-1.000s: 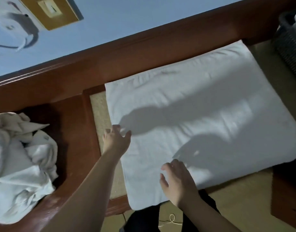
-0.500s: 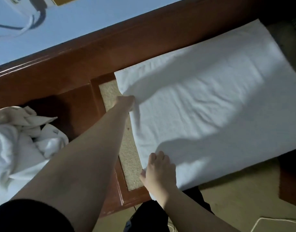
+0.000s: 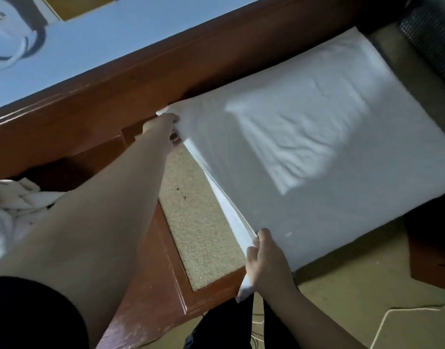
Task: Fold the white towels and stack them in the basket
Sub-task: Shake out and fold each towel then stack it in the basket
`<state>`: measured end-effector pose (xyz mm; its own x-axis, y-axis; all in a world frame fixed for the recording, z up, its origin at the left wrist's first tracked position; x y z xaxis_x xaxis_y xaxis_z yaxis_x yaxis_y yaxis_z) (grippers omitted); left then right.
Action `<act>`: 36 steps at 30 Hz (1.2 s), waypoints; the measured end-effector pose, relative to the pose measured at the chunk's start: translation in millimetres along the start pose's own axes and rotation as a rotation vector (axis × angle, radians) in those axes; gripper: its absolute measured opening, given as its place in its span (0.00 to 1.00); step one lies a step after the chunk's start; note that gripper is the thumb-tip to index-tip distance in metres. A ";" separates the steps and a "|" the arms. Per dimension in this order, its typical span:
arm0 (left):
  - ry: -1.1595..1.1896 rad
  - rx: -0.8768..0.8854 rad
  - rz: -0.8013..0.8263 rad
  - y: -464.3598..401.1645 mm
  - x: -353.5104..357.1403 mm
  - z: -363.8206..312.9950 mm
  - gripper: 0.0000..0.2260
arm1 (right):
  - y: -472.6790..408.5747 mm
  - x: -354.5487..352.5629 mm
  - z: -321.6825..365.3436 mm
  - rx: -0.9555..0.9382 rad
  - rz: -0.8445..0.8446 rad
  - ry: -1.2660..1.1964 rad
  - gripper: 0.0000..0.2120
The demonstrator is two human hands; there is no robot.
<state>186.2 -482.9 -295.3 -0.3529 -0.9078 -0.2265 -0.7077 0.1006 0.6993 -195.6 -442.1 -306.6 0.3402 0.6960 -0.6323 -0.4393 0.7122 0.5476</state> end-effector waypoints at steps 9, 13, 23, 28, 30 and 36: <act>-0.120 0.191 0.017 49.0 49.6 -54.7 0.06 | 1.5 -81.2 -43.4 -0.002 -0.028 -0.079 0.18; -0.311 0.286 -0.031 67.9 80.3 -79.3 0.08 | -1.6 -106.4 -85.3 0.128 0.014 -0.014 0.10; -0.424 0.362 0.032 86.1 193.2 -107.3 0.10 | -14.4 -205.0 -167.3 0.243 -0.065 -0.213 0.05; -1.273 0.723 0.142 89.5 255.1 -65.5 0.39 | -23.3 -197.6 -211.7 0.364 -0.013 -0.311 0.04; -1.587 1.055 0.416 120.2 288.4 -27.2 0.42 | -25.2 -192.6 -213.3 0.327 0.014 -0.362 0.07; -2.224 1.480 0.713 146.4 331.8 44.2 0.30 | -27.0 -193.0 -213.6 0.309 0.001 -0.255 0.08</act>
<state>-61.6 -751.4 -298.0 0.3096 0.4968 -0.8108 0.2256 0.7900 0.5702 -427.0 -615.2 -316.4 0.5527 0.6693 -0.4965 -0.1821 0.6784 0.7118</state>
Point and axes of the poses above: each hand's wrist, its own y-axis away from the middle knuckle, its own x-axis out of the palm, z = x × y, the point moved 7 cm from there along -y, towards the middle knuckle, and after that the axes turned 3 degrees about -y, right-handed, at the moved point
